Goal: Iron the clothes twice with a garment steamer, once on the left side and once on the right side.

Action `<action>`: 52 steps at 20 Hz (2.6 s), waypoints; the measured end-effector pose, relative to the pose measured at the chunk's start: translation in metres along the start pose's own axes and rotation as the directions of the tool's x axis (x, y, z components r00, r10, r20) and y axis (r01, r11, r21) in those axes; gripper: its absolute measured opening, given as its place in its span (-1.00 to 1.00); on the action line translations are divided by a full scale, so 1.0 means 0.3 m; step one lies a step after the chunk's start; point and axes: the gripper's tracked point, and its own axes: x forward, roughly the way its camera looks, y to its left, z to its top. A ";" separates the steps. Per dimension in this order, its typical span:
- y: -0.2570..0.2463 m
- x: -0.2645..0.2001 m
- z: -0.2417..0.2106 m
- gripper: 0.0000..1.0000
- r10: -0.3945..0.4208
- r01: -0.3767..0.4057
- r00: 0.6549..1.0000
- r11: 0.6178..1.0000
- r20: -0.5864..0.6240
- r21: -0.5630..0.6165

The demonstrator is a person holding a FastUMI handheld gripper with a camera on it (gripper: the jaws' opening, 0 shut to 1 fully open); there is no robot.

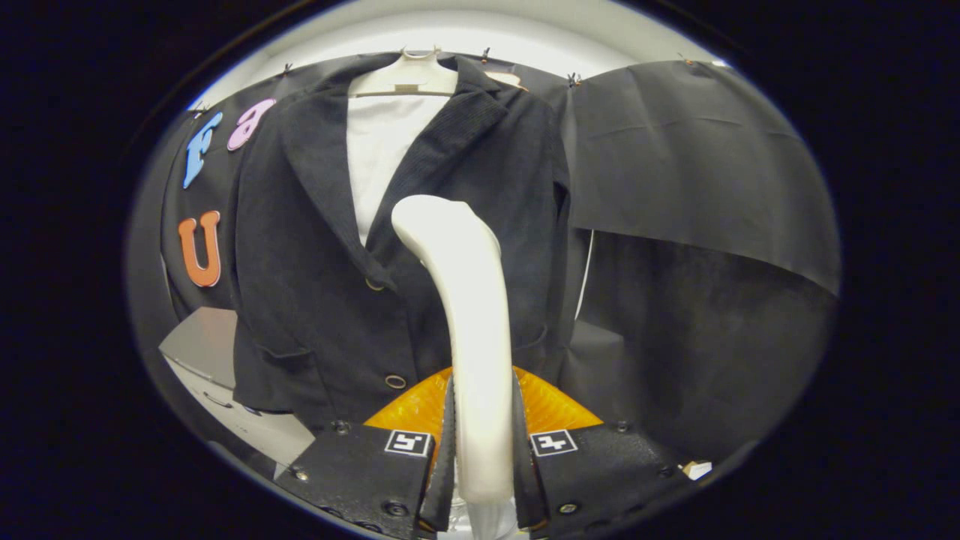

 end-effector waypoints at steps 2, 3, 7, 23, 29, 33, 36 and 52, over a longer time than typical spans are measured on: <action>0.003 0.000 -0.032 -0.30 -0.003 0.003 1.000 1.000 -0.013 -0.005; 0.008 0.002 -0.055 -0.30 -0.004 0.004 1.000 1.000 -0.022 -0.004; 0.013 0.013 -0.137 -0.30 -0.014 0.014 0.999 1.000 -0.050 -0.006; 0.017 0.055 -0.424 -0.30 -0.062 0.058 0.988 0.998 -0.143 -0.028; 0.026 0.070 -0.536 -0.30 -0.063 0.060 0.981 0.998 -0.185 -0.020; 0.024 0.067 -0.601 -0.30 -0.069 0.065 0.975 0.998 -0.212 -0.024; 0.028 0.069 -0.643 -0.30 -0.072 0.068 0.971 0.997 -0.226 -0.027; 0.051 0.023 -0.721 -0.30 -0.067 0.075 0.961 0.997 -0.267 0.020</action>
